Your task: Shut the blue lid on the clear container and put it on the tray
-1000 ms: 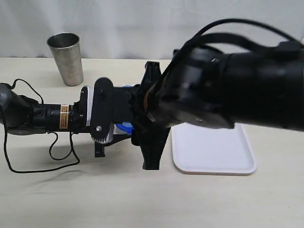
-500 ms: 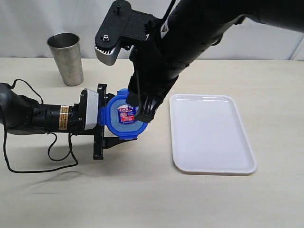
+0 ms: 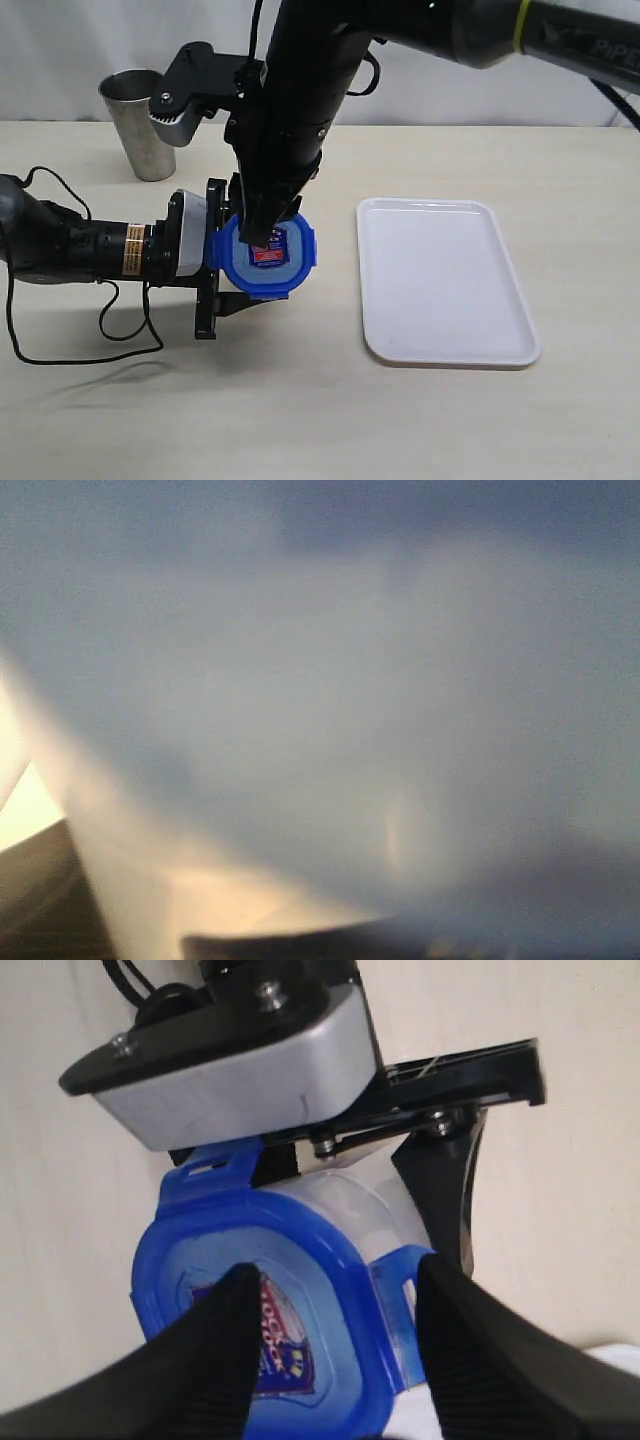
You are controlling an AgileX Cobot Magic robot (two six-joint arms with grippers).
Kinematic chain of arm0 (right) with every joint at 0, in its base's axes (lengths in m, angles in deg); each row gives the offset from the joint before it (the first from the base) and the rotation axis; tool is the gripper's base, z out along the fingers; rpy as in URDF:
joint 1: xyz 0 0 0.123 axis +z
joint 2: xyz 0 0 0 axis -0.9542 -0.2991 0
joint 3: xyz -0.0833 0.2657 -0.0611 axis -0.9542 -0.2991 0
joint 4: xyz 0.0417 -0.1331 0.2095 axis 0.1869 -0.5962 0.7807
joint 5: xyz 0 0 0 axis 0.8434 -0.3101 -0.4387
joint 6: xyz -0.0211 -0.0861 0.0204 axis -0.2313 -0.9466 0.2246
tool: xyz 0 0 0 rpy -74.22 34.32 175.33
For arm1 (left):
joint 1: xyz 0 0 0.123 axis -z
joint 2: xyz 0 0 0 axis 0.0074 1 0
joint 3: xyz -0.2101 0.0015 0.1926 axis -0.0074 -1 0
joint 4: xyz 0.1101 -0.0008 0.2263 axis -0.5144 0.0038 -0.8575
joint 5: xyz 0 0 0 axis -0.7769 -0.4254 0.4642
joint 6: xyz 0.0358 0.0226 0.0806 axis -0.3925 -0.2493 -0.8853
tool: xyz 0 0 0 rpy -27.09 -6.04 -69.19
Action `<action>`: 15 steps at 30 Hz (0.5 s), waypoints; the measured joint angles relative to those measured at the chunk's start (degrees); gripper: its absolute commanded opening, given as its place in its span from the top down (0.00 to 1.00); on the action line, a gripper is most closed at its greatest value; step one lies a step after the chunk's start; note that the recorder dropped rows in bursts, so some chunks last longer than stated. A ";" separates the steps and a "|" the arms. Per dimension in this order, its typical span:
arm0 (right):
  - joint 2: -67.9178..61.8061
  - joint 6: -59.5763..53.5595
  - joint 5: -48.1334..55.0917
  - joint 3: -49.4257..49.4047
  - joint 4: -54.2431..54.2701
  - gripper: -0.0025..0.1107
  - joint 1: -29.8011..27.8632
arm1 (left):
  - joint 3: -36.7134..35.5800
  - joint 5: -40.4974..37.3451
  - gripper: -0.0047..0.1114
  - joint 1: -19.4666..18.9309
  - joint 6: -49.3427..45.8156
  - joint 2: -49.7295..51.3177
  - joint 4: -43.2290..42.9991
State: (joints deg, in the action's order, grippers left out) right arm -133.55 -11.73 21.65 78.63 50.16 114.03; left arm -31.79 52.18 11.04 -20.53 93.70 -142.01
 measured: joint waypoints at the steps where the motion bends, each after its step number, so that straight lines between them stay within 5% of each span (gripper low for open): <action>1: -0.52 0.00 0.40 0.16 -0.13 0.57 0.00 | 0.00 0.00 0.96 0.00 -0.03 0.00 -0.11; 15: -1.66 1.43 1.47 1.14 -2.26 0.77 0.00 | 0.00 0.00 0.96 0.00 -0.51 0.00 -0.32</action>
State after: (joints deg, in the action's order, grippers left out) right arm -135.21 -10.30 23.13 79.78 47.90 114.03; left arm -31.79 52.18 11.04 -21.04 93.70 -142.34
